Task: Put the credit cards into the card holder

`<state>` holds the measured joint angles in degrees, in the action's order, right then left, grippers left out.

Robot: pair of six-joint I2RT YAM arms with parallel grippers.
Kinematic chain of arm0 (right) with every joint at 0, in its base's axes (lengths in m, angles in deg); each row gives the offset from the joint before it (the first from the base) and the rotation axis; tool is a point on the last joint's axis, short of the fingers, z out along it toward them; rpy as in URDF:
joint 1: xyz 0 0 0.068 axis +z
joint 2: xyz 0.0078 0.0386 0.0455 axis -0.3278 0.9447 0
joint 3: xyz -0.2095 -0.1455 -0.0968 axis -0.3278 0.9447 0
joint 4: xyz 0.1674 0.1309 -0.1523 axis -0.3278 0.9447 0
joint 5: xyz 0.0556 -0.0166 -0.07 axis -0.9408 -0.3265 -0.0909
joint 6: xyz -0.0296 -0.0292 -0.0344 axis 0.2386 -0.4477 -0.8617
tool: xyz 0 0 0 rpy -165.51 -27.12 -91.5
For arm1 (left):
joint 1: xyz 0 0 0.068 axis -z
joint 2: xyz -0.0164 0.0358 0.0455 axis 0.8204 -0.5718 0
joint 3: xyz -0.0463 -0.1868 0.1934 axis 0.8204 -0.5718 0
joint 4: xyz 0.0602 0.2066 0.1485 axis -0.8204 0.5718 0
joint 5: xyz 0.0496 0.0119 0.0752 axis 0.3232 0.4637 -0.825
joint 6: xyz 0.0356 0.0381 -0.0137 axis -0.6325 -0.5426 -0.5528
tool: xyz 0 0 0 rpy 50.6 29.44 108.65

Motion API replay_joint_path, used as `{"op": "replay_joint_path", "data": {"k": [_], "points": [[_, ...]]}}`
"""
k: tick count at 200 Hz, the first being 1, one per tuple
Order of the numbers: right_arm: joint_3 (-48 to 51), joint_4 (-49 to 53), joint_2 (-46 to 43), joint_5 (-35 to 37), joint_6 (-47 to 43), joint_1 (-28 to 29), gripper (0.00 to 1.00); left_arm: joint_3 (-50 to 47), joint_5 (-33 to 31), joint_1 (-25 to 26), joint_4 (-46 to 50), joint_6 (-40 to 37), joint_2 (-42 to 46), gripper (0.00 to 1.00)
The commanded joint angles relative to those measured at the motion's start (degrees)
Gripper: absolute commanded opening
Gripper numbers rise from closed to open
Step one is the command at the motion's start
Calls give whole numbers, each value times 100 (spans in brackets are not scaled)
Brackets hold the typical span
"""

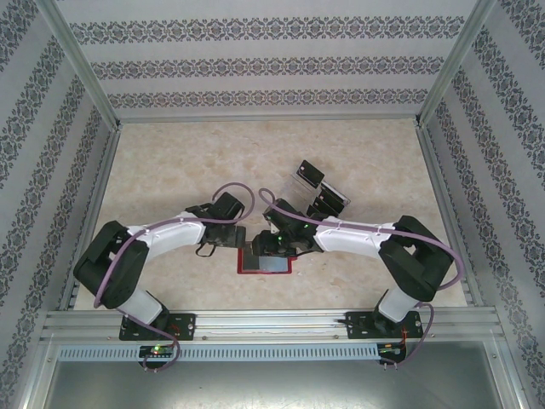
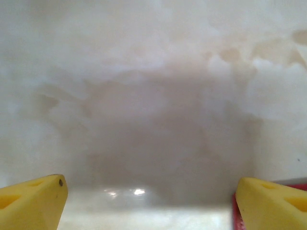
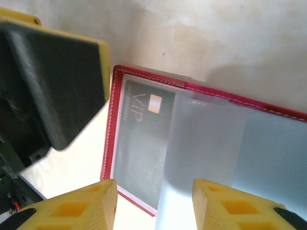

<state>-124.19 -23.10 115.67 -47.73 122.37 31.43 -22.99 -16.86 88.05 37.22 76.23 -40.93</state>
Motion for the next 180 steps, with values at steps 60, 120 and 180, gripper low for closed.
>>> {"op": "replay_joint_path", "data": {"k": [60,120,180], "points": [[-514,-68,461,-185,52,222,46,-385,112,-628,2,368,1051,93],[-1025,-18,898,-268,31,408,46,-551,172,-806,64,290,1318,93],[-2310,446,1521,-387,-263,517,46,-662,155,-982,160,263,1587,93]]}}
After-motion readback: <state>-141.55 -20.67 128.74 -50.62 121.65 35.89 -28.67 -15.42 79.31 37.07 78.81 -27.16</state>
